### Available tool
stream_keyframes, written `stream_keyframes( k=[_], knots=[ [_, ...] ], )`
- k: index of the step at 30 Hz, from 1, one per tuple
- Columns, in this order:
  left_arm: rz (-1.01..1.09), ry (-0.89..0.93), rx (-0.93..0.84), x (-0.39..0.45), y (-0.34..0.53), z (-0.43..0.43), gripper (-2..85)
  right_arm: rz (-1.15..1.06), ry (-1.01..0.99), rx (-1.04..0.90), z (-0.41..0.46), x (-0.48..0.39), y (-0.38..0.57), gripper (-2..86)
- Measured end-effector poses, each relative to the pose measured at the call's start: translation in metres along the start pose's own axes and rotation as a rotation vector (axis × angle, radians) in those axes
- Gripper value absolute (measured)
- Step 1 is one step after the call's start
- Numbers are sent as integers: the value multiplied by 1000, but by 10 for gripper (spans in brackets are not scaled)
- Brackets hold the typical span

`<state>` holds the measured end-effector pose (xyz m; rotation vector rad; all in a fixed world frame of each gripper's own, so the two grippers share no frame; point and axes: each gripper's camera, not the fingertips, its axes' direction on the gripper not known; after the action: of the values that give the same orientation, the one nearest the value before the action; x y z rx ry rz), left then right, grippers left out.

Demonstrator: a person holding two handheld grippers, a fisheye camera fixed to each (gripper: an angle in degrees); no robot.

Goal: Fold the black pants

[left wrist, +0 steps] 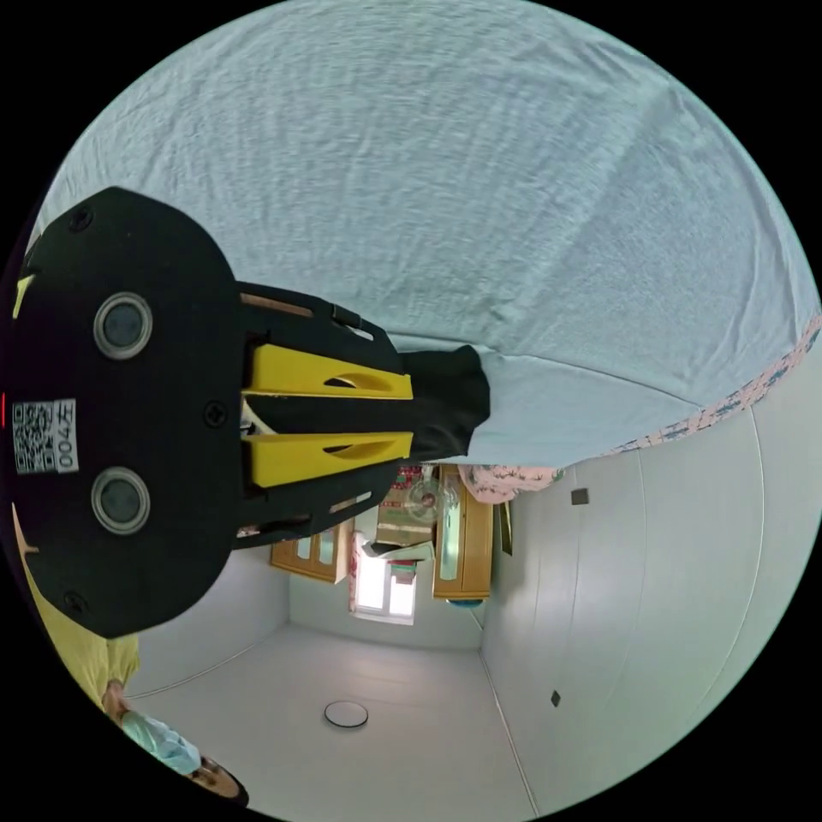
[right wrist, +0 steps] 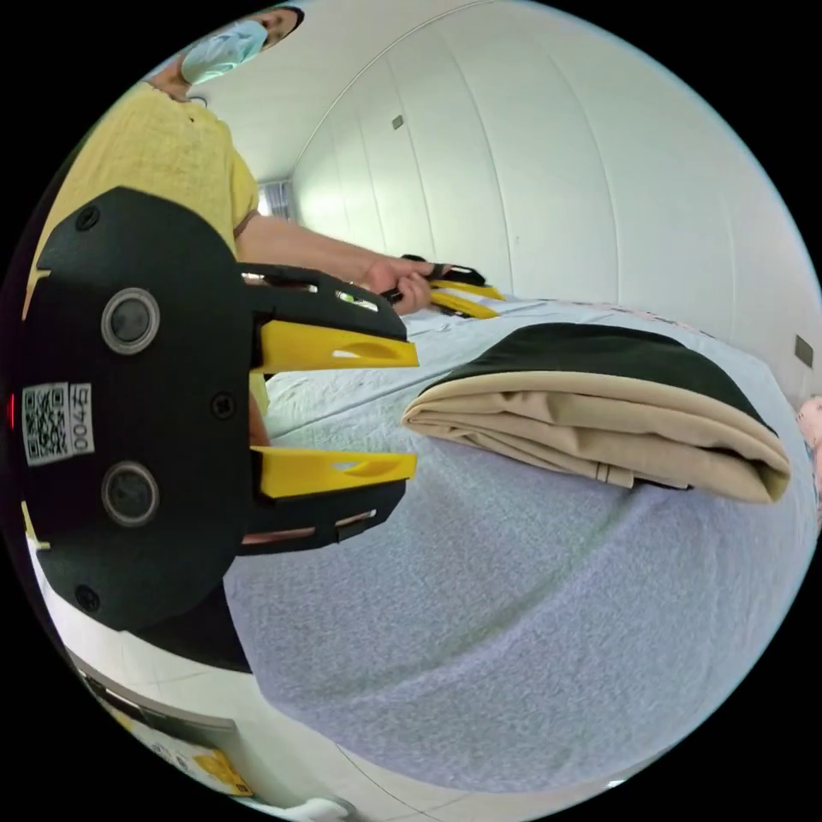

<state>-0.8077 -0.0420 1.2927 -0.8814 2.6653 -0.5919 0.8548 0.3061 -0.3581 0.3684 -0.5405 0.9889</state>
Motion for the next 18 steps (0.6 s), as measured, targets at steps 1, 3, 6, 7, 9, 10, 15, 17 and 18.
stream_keyframes(
  k=[1, 3, 6, 7, 9, 10, 15, 17, 18],
  knots=[
    [-2, 19, -10, -3, 12, -7, 67, 15, -32, 12, -3, 5, -2, 158],
    [-10, 27, -33, -9, 31, -15, 68, 20, -59, 18, -5, 9, -6, 166],
    [-47, 48, -50, -23, 57, -26, 69, -1, -43, 18, -7, 10, -13, 168],
    [-60, 58, -53, -27, 64, -29, 72, -6, -51, 22, -9, 10, -16, 168],
    [-76, 67, -68, -32, 71, -31, 77, -3, -68, 34, -12, 12, -19, 167],
    [-81, 71, -75, -34, 75, -32, 80, 5, -81, 41, -14, 15, -21, 164],
    [-84, 72, -117, -35, 79, -32, 100, 42, -95, 51, -23, 25, -30, 117],
    [-93, 75, -127, -36, 77, -31, 111, 82, -108, 39, -28, 34, -37, 77],
    [-97, 80, -126, -36, 77, -31, 114, 93, -119, 36, -30, 35, -38, 74]
  ],
)
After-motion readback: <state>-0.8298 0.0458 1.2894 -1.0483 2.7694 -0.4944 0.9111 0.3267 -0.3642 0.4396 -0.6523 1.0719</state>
